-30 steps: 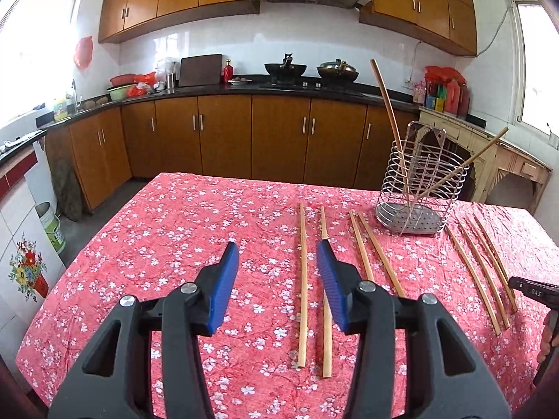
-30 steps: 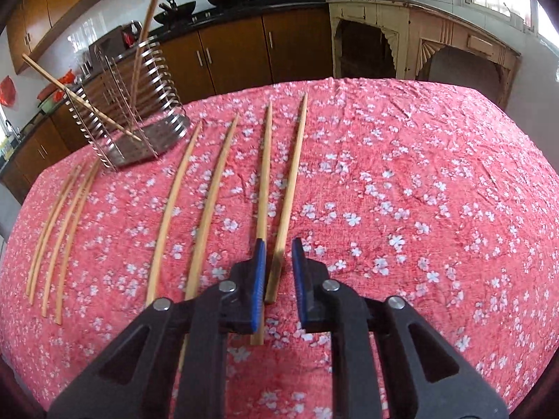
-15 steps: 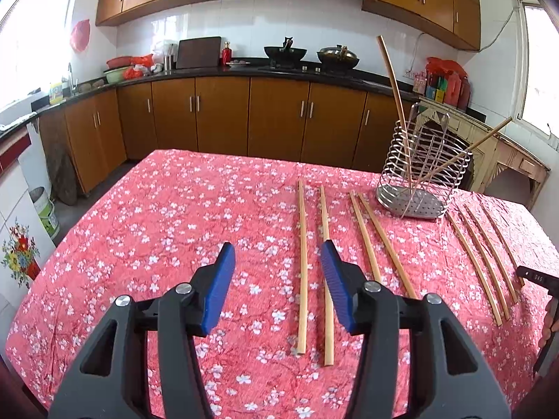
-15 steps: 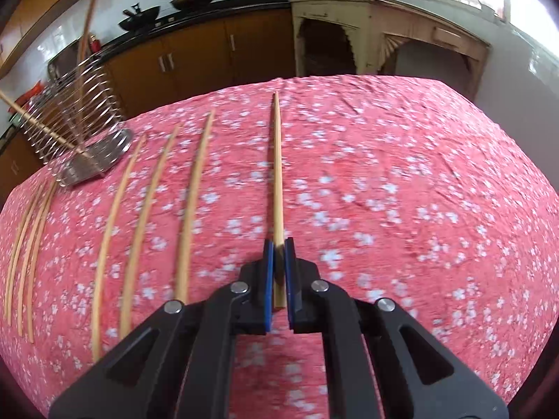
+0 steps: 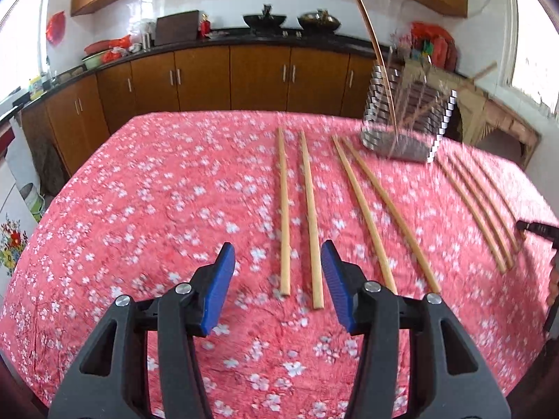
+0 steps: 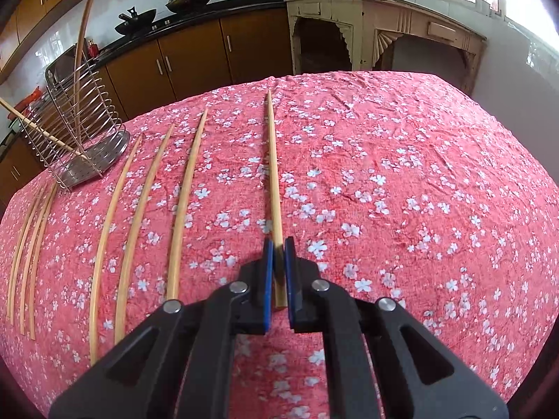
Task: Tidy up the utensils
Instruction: 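Close the left tool on another wooden chopstick on the cloth, then lift the chopstick with the left tool while the right tool lifts its chopstick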
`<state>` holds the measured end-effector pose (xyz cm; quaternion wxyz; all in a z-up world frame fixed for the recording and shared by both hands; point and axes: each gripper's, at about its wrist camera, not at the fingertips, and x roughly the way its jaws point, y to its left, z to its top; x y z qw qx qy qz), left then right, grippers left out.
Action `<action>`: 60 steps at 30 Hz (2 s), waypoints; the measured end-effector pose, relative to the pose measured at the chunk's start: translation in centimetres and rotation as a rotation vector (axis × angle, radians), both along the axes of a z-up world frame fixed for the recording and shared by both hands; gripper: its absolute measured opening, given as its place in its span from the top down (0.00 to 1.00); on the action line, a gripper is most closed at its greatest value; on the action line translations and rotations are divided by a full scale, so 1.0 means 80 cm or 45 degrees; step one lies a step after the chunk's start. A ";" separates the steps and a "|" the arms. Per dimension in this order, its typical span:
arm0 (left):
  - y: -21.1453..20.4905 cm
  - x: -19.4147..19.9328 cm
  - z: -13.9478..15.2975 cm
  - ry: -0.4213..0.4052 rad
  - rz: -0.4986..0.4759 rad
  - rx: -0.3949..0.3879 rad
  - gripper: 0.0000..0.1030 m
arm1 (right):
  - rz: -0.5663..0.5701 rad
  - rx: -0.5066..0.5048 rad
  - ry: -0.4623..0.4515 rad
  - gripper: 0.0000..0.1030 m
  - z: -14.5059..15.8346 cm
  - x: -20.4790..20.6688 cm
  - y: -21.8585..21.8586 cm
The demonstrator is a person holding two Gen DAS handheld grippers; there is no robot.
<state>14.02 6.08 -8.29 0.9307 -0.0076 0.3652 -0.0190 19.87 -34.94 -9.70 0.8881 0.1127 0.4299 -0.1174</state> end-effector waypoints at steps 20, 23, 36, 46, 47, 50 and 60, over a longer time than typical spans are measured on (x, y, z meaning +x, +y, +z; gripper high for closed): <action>0.009 0.053 -0.023 0.217 0.084 0.089 0.93 | -0.029 0.019 0.007 0.93 0.000 0.008 -0.006; 0.017 0.068 -0.022 0.228 0.100 0.093 0.93 | -0.047 0.029 0.013 0.93 0.001 0.011 -0.012; 0.013 0.064 -0.022 0.194 0.043 0.069 0.85 | -0.038 0.002 0.006 0.91 0.000 0.000 -0.006; 0.017 0.054 -0.022 0.195 0.052 0.047 0.93 | -0.032 -0.014 0.007 0.92 0.001 -0.008 -0.001; 0.017 0.054 -0.021 0.195 0.048 0.043 0.93 | -0.032 -0.008 0.004 0.93 0.001 -0.008 -0.001; 0.019 0.048 -0.018 0.182 0.028 0.040 0.93 | -0.037 0.004 -0.015 0.93 0.004 -0.013 -0.004; 0.023 0.012 0.019 -0.006 -0.028 0.078 0.93 | -0.033 -0.061 -0.151 0.93 0.042 -0.029 -0.001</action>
